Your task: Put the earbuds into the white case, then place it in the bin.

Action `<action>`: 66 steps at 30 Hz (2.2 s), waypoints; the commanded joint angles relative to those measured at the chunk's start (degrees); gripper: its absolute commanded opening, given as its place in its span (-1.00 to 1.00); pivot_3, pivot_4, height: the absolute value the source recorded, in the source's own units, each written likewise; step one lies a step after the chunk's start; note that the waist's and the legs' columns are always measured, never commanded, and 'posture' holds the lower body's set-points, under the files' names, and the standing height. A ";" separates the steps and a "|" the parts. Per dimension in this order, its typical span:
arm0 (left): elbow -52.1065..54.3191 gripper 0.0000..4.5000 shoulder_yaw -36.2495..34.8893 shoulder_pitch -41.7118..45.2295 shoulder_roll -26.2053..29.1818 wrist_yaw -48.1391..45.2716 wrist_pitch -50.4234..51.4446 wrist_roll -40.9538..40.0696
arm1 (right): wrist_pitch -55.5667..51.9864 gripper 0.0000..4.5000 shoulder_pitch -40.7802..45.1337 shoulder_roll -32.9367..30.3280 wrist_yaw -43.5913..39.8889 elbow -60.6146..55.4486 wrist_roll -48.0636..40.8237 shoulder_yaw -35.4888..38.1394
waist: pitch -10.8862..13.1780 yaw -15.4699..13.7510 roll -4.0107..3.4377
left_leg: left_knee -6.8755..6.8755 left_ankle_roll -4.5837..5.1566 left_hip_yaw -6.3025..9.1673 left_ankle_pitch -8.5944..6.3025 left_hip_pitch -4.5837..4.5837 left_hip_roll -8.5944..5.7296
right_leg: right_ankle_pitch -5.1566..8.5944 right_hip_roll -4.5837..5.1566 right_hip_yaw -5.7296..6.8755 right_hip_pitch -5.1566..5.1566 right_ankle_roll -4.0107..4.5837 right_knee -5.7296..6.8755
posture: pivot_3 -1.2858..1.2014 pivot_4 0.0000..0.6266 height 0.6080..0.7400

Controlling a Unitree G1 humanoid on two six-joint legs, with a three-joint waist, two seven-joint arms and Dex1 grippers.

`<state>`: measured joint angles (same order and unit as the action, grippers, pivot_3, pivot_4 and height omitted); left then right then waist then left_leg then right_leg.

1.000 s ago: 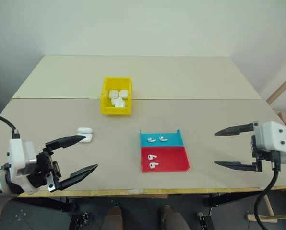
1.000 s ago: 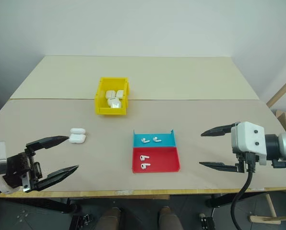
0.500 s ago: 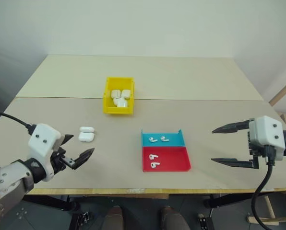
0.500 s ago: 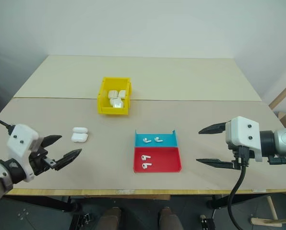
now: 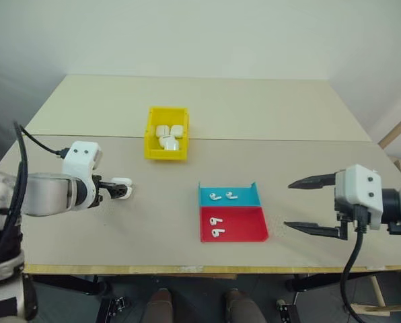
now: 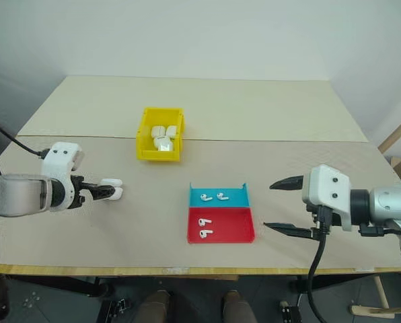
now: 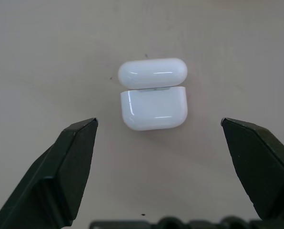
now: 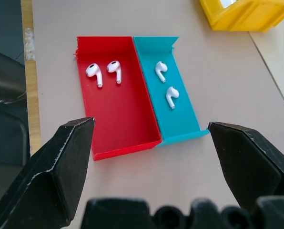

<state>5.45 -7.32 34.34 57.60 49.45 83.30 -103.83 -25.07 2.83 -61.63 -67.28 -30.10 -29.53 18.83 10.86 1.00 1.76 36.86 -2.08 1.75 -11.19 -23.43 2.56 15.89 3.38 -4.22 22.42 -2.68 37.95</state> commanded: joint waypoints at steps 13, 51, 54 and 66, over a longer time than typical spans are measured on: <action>-22.61 1.00 12.95 18.26 -7.35 18.67 -3.31 -9.17 | -0.61 0.97 -3.85 0.69 2.83 -3.40 -0.86 1.68 | -0.02 -0.96 0.05 | 0.02 -0.18 0.05 0.12 -0.01 -0.16 | -0.03 0.05 0.06 -0.06 -0.07 -0.05 | 0.03 -0.52 1.00; -46.77 1.00 16.17 29.55 -15.75 21.02 4.16 -0.62 | -8.66 0.97 -7.42 1.00 7.29 -8.08 -2.34 4.04 | -0.02 -0.90 0.08 | 0.01 -0.39 0.35 0.24 -0.21 -0.41 | -0.03 0.16 0.21 -0.02 -0.19 -0.09 | 0.03 -0.52 1.00; -48.26 1.00 14.71 30.38 -16.65 18.28 5.25 4.08 | -9.00 0.97 -7.78 1.08 7.44 -8.40 -2.52 4.29 | -0.02 -0.85 0.08 | 0.01 -0.39 0.36 0.24 -0.25 -0.42 | -0.02 0.17 0.22 -0.01 -0.20 -0.12 | 0.03 -0.52 1.00; -51.20 1.00 8.06 33.29 -20.53 6.71 9.20 23.67 | -10.01 0.97 -8.10 0.79 8.02 -8.49 -2.08 4.00 | -0.02 -0.50 0.09 | 0.00 -0.40 0.40 0.24 -0.32 -0.45 | -0.03 0.19 0.25 0.01 -0.24 -0.17 | 0.03 -0.52 1.00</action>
<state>-46.06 1.74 65.67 37.00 57.62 91.96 -82.22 -34.94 -5.36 -60.48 -59.48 -37.27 -30.69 21.06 10.85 0.51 1.85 36.87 -2.48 2.16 -10.95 -23.75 2.11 15.86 3.58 -3.97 22.43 -2.92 37.78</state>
